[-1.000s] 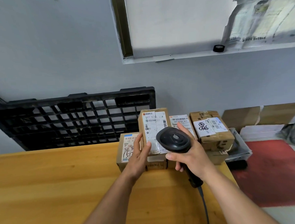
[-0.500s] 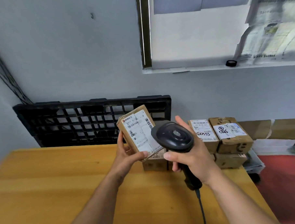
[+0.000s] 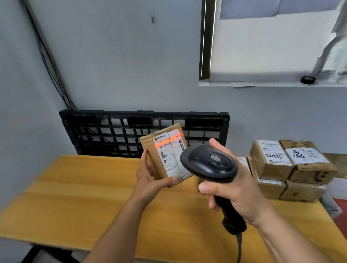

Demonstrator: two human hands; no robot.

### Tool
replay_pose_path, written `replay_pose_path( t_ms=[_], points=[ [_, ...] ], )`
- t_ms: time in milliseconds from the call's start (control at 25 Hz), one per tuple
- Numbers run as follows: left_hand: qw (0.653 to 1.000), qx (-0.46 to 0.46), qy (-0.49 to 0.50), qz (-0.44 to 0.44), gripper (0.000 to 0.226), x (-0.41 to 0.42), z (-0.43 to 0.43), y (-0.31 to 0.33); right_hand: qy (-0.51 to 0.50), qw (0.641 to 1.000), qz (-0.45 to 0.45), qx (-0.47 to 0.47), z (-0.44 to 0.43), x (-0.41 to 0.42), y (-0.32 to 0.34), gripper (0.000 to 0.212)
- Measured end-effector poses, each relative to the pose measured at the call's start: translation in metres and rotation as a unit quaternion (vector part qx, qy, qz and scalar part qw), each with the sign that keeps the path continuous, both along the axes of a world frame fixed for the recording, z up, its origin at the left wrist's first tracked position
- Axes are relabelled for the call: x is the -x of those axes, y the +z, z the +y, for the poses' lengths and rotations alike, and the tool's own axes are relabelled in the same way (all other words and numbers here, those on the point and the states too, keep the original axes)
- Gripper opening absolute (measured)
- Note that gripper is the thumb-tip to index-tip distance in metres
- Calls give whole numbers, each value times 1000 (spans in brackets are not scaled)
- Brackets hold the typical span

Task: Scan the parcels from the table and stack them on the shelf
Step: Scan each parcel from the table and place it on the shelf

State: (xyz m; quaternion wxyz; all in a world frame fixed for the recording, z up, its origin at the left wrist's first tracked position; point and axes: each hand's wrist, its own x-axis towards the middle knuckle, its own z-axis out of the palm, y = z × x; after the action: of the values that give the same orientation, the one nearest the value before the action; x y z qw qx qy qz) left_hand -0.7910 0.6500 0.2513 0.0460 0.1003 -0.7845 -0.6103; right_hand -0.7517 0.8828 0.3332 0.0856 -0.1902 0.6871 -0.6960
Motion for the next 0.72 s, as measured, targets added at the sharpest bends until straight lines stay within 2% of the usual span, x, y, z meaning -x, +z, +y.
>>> replay_pose_path(
  t_ms=[440,720],
  points=[
    [1000,9,5,19,133,-51,-18,6,-17,1000,5,-8,-11,-64,4,100],
    [999,28,3,25,124,-132,-44,13,-2,1000,-2,-6,-17,-139,-3,107]
  ],
)
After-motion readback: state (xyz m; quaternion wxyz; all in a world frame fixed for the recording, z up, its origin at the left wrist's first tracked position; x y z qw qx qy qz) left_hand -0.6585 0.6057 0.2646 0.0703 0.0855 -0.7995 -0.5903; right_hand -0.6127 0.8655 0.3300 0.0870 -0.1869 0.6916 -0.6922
